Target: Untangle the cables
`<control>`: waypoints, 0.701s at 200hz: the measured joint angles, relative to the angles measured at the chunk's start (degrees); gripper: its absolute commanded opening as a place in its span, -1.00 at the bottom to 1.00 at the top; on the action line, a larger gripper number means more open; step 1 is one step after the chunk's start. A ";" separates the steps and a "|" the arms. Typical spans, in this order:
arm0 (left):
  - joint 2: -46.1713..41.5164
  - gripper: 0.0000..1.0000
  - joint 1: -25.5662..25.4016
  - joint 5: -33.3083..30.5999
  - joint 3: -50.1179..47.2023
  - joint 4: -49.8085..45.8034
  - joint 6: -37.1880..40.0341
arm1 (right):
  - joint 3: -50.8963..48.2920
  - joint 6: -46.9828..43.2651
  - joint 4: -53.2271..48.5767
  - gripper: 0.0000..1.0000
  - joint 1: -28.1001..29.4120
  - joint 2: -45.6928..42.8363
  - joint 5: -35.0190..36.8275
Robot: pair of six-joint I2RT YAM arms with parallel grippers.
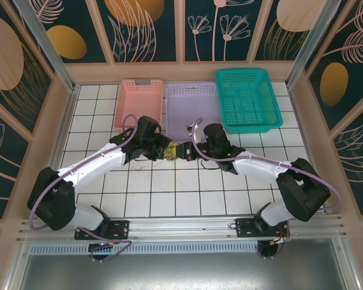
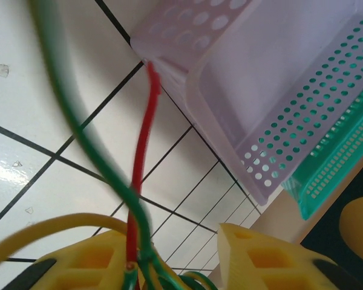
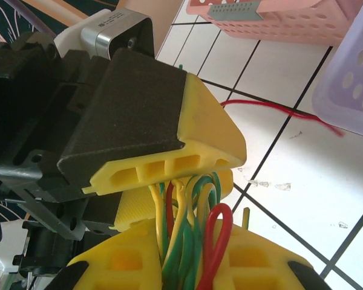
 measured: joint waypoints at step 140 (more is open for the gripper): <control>-6.32 -1.00 -3.30 -1.51 -2.86 9.68 -13.81 | -10.75 9.22 17.97 0.12 3.56 -8.66 5.22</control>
